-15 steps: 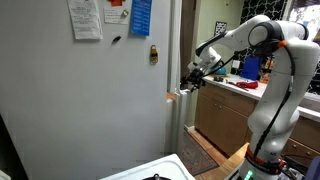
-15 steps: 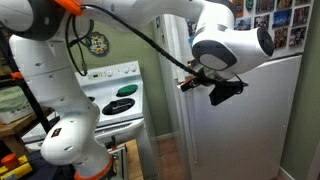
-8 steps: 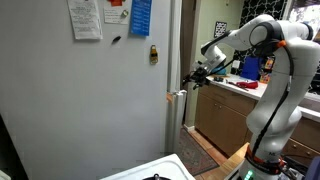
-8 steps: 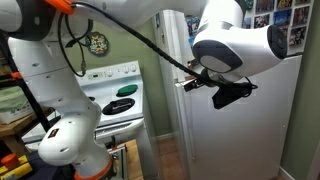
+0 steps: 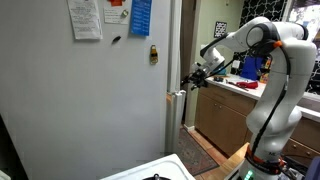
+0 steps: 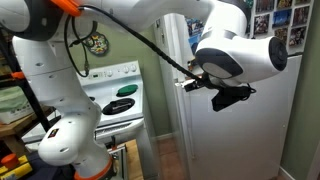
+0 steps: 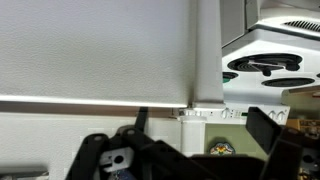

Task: Close the bottom fridge door

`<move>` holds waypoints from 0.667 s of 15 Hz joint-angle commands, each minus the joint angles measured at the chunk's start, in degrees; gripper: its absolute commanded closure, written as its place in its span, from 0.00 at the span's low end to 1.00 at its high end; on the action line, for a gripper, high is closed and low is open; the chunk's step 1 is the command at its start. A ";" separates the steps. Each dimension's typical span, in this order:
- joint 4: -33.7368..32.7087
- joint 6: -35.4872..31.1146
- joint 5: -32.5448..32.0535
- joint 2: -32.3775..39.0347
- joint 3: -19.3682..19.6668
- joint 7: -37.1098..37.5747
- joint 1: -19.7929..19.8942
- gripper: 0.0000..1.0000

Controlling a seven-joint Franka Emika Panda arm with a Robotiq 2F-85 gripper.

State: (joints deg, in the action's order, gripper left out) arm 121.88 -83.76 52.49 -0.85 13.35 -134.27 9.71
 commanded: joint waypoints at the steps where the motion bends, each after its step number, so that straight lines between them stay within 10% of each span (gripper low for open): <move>1: -0.73 0.72 -0.01 0.88 -0.81 -0.81 0.48 0.00; 10: -2.28 0.62 1.55 7.00 -5.05 -2.68 -1.33 0.00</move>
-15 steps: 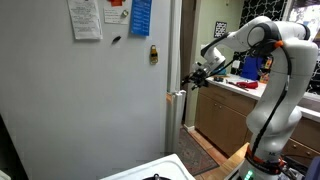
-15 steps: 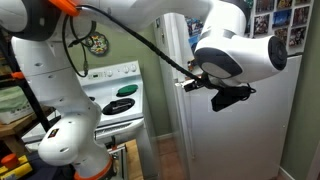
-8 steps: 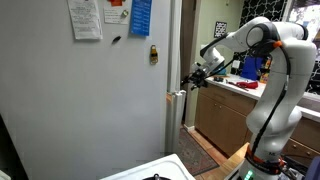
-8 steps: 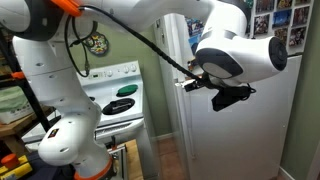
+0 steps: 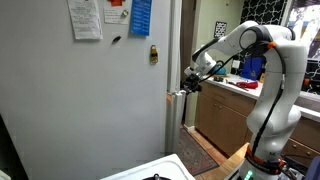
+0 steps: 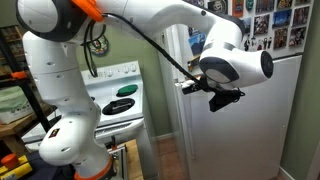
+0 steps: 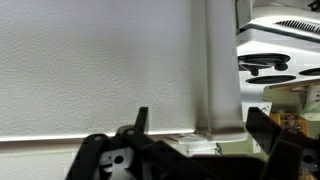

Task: Close the bottom fridge door

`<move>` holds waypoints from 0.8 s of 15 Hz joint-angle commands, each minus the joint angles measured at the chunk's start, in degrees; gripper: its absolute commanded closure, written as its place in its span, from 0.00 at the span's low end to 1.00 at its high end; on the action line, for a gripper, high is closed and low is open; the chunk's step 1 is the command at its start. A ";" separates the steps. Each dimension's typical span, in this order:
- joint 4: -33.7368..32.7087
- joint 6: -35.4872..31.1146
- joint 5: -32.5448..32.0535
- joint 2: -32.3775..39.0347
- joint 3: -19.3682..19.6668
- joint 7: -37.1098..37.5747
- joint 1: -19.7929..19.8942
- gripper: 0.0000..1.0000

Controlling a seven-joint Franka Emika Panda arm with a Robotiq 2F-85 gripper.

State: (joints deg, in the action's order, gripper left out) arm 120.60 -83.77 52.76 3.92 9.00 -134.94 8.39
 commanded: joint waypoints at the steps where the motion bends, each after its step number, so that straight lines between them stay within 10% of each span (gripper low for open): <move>1: -1.15 0.75 1.51 2.73 -1.09 -2.16 -0.14 0.00; 12: -2.20 2.62 8.84 7.35 -5.25 -9.23 -1.74 0.00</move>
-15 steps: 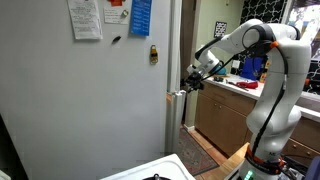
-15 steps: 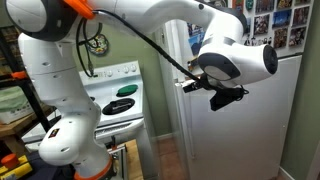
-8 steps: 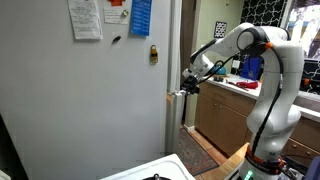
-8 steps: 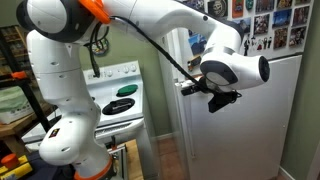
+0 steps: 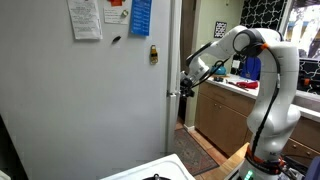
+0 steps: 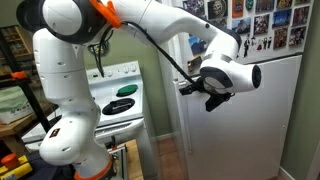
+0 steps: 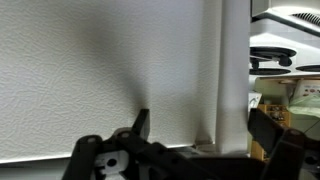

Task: Close the bottom fridge door

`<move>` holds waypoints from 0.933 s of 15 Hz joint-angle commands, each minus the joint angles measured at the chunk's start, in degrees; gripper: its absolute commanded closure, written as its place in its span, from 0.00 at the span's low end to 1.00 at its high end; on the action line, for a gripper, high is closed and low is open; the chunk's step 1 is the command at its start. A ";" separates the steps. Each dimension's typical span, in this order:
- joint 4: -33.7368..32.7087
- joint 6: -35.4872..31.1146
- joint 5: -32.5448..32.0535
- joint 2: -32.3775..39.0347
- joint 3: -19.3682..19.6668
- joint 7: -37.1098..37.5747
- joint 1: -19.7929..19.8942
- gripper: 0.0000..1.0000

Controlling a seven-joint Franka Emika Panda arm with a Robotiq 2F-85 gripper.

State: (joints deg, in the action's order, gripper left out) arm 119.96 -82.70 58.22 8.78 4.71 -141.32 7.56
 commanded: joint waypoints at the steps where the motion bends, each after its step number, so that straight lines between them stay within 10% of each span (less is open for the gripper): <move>1: -1.68 1.99 3.64 2.84 -1.10 -3.16 -1.00 0.00; 14: 4.12 2.24 -5.71 -8.26 4.39 1.81 2.28 0.00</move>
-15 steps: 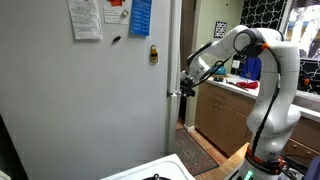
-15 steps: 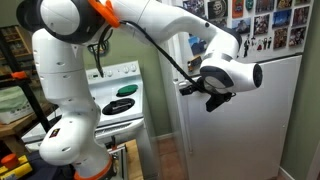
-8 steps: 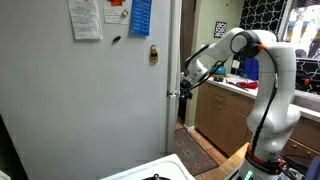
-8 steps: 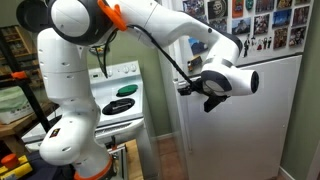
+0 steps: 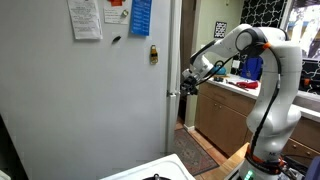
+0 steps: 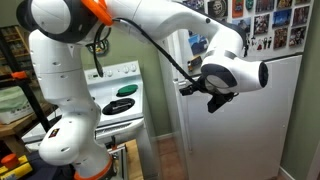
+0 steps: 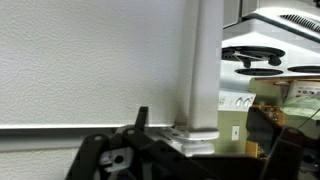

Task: Close the bottom fridge door

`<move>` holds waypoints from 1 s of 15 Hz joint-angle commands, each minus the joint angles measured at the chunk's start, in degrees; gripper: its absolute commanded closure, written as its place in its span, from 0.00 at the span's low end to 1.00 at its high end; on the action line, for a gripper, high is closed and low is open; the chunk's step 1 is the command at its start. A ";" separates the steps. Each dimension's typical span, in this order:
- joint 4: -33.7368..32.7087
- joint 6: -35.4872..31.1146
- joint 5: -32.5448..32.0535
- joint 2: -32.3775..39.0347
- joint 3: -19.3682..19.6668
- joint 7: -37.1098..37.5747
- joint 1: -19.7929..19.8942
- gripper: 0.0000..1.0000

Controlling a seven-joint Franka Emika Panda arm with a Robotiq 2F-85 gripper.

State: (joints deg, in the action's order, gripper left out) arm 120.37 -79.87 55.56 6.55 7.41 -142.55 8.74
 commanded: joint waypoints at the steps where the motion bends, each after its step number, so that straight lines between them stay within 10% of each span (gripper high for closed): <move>1: 4.68 -1.27 -3.64 -8.07 2.32 5.83 1.43 0.00; 15: 7.45 -8.12 -23.19 -27.94 3.77 43.73 3.67 0.00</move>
State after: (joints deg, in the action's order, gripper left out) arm 125.69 -86.04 37.81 -17.52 11.53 -103.83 12.49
